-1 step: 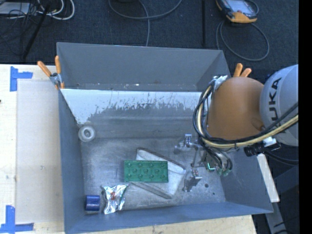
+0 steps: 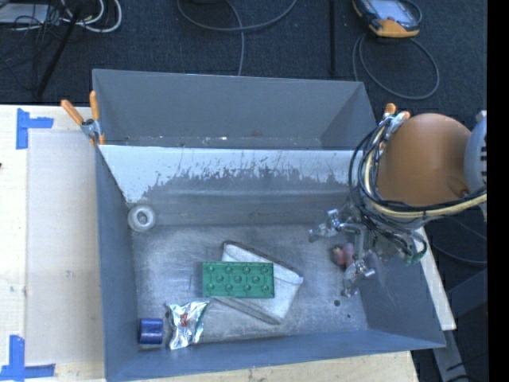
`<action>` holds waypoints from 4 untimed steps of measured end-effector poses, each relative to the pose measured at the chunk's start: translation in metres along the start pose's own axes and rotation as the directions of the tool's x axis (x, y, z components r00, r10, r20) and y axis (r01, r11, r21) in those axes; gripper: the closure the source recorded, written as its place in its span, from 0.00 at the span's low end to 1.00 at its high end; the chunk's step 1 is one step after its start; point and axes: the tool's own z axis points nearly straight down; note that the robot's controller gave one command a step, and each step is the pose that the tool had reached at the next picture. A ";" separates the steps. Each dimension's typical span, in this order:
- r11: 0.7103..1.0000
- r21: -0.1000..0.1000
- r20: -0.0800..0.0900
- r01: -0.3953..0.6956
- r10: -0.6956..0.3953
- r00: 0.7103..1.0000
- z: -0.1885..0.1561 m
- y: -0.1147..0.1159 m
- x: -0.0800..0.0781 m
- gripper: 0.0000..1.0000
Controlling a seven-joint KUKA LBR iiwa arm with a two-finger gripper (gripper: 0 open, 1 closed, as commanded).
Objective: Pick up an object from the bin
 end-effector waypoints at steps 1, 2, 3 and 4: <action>0.989 0.002 0.002 0.147 -0.147 0.989 0.099 0.063 -0.037 0.00; 0.990 -0.002 -0.008 0.142 -0.142 0.990 0.098 0.062 -0.034 1.00; 0.999 -0.005 -0.005 0.041 -0.041 0.999 0.067 0.132 0.019 1.00; 0.999 0.000 0.008 0.043 -0.043 0.999 -0.070 0.140 0.007 1.00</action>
Offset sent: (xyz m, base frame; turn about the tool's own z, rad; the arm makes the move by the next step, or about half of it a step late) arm 0.0122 0.0714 -0.1005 -0.1441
